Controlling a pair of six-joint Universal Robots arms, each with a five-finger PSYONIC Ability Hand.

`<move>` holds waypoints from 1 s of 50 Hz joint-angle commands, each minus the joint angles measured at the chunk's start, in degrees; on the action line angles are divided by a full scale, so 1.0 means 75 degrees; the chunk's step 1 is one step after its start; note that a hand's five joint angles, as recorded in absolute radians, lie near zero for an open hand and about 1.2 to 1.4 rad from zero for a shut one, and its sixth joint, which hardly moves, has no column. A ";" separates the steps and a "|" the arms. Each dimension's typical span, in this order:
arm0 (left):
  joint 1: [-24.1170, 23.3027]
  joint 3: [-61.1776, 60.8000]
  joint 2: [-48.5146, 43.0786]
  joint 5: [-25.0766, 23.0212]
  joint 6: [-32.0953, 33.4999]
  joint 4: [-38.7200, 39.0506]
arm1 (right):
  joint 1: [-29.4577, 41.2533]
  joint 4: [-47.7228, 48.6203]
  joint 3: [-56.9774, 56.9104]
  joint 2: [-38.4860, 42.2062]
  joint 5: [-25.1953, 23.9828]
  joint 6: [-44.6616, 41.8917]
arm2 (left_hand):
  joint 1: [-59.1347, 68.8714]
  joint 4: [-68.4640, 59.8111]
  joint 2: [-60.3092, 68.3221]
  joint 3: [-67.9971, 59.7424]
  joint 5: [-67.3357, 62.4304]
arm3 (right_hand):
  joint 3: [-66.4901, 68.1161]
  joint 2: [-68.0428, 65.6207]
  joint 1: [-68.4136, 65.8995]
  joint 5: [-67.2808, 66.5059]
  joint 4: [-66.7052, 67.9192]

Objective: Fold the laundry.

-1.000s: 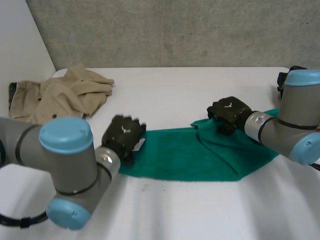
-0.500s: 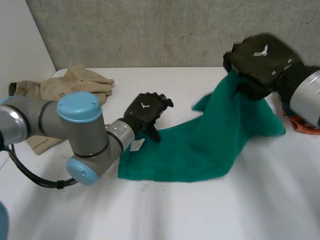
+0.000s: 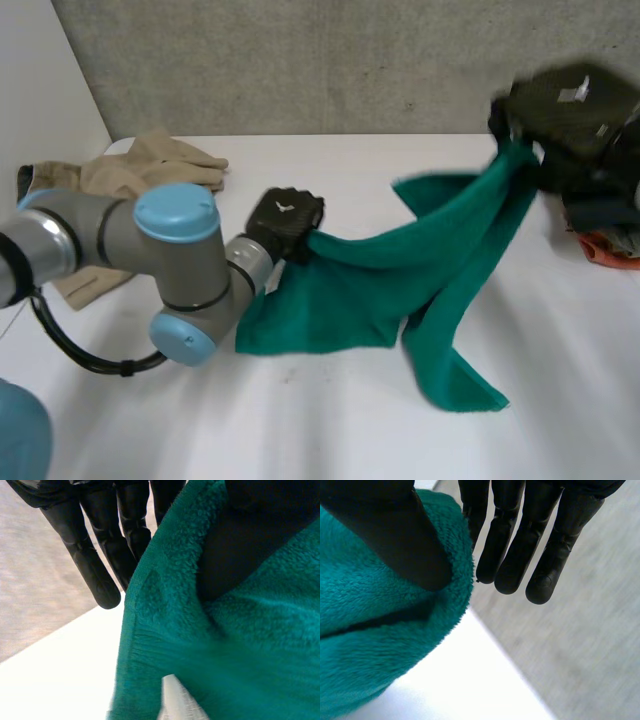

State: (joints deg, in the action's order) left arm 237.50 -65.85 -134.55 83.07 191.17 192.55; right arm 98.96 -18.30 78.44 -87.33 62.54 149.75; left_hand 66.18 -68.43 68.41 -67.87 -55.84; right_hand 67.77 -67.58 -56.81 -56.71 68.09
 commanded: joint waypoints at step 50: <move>0.0373 -0.4838 0.2811 0.0678 0.2788 0.1972 | 0.0939 0.2557 0.2033 0.2528 0.2736 -0.0867 | 0.1843 -0.1543 0.1546 -0.1617 -0.1889 | -0.3980 0.3954 0.2519 0.3839 -0.4022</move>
State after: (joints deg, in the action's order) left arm 239.51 -102.53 -115.48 88.13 212.15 210.91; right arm 107.10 -2.22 94.30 -66.34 83.36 141.26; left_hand 66.18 -68.88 68.63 -68.26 -55.81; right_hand 61.31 -60.93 -51.84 -51.39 61.38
